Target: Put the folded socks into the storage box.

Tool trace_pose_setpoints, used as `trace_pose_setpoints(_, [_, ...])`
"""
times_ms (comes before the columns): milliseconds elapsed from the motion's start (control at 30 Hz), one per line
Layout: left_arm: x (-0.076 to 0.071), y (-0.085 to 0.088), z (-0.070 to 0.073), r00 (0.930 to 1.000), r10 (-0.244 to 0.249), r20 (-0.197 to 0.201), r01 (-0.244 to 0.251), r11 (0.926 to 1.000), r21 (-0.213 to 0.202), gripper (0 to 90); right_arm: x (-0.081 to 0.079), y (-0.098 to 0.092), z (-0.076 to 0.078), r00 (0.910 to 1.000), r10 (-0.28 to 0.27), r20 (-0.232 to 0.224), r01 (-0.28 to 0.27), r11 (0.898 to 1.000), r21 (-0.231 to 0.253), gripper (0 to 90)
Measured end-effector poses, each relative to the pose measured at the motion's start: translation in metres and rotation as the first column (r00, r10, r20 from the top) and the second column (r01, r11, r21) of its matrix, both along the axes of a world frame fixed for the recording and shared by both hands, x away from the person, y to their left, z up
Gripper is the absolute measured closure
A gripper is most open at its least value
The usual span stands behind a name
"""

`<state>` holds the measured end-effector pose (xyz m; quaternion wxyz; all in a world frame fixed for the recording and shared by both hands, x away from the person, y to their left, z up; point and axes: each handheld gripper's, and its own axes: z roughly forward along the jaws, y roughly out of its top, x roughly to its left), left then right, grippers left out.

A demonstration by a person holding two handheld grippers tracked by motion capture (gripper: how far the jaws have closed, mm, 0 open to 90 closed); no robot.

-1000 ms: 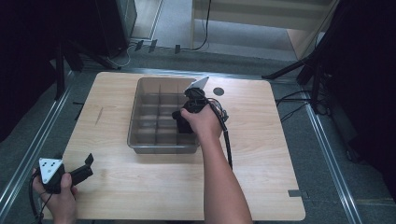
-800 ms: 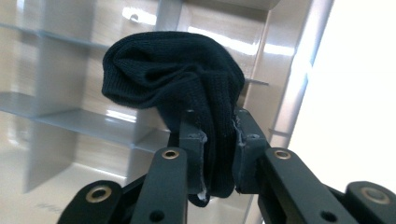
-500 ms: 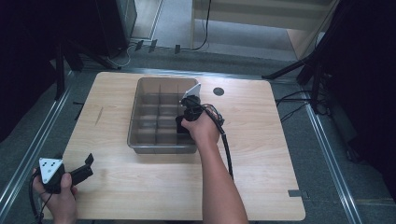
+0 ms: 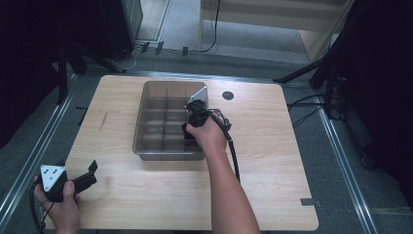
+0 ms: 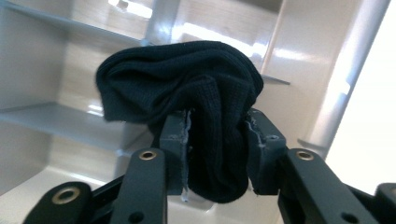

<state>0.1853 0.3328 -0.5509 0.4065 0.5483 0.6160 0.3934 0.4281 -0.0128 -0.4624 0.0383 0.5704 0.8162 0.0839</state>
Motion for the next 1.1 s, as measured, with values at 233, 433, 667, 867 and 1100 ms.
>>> trace_pose_setpoints(233, [0.0, 0.0, 0.0, 1.0, 0.0, -0.003, 0.0, 1.0, 0.004, 0.0, -0.001, -0.004, 0.016, 1.0, 0.001, 0.0, -0.001, 0.999, 0.041, 61.6])
trace_pose_setpoints(433, [0.0, -0.001, 0.0, 1.0, 0.0, -0.003, 0.0, 1.0, 0.006, 0.0, -0.003, -0.008, 0.027, 0.9997, -0.002, 0.024, 0.0, 0.999, 0.047, 73.5])
trace_pose_setpoints(667, [0.0, -0.001, 0.0, 1.0, -0.001, -0.003, 0.001, 1.0, 0.005, 0.0, -0.006, -0.005, 0.01, 0.9996, 0.026, -0.01, -0.026, 1.0, -0.008, 82.8])
trace_pose_setpoints(867, [0.0, -0.001, 0.0, 1.0, -0.001, -0.003, 0.001, 1.0, 0.004, 0.0, -0.006, -0.002, 0.003, 0.9996, 0.026, -0.009, -0.026, 0.999, -0.024, 82.1])
trace_pose_setpoints(1100, [0.0, -0.001, 0.0, 1.0, -0.003, -0.003, 0.003, 1.0, 0.006, 0.0, -0.005, -0.019, 0.023, 0.9998, -0.019, -0.001, 0.019, 0.995, 0.1, 75.6])
